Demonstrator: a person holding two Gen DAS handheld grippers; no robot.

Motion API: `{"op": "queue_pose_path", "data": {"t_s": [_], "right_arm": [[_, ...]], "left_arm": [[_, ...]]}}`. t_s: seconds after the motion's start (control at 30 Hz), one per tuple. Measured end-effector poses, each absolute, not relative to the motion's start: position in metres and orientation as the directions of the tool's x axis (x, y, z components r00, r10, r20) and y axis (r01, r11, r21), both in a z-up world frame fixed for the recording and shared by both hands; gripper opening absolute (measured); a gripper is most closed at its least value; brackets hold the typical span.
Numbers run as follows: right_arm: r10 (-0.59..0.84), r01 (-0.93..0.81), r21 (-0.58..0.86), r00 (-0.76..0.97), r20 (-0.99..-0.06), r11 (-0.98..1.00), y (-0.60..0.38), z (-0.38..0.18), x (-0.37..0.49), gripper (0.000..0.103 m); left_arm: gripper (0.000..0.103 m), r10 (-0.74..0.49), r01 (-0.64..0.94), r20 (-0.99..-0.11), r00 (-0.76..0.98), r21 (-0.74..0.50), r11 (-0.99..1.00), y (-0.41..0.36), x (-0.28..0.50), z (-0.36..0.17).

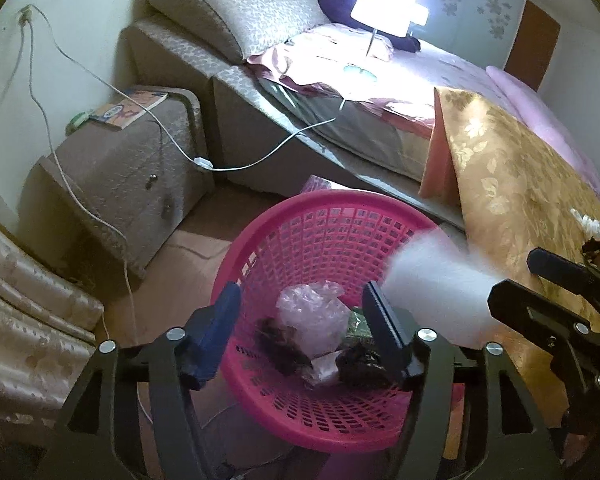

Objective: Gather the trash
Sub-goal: 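Open left tool dropping black bag while right tool drops foam block into basket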

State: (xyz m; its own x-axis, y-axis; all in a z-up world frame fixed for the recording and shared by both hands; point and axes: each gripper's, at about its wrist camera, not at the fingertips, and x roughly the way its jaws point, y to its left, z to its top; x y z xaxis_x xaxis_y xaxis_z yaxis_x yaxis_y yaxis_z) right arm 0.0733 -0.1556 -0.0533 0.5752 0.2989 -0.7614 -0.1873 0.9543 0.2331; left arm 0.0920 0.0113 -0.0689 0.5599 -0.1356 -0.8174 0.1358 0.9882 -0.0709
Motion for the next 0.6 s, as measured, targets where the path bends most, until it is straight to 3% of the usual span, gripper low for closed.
{"op": "queue_pose_path", "data": {"t_s": [0.6], "right_arm": [[0.264,-0.12,0.244,0.629,-0.731,0.962,-0.182,-0.046,0.04,0.08]], "left_arm": [[0.067,-0.131,0.135,-0.798,0.588,-0.063,0.989,0.01,0.085,-0.061]]}}
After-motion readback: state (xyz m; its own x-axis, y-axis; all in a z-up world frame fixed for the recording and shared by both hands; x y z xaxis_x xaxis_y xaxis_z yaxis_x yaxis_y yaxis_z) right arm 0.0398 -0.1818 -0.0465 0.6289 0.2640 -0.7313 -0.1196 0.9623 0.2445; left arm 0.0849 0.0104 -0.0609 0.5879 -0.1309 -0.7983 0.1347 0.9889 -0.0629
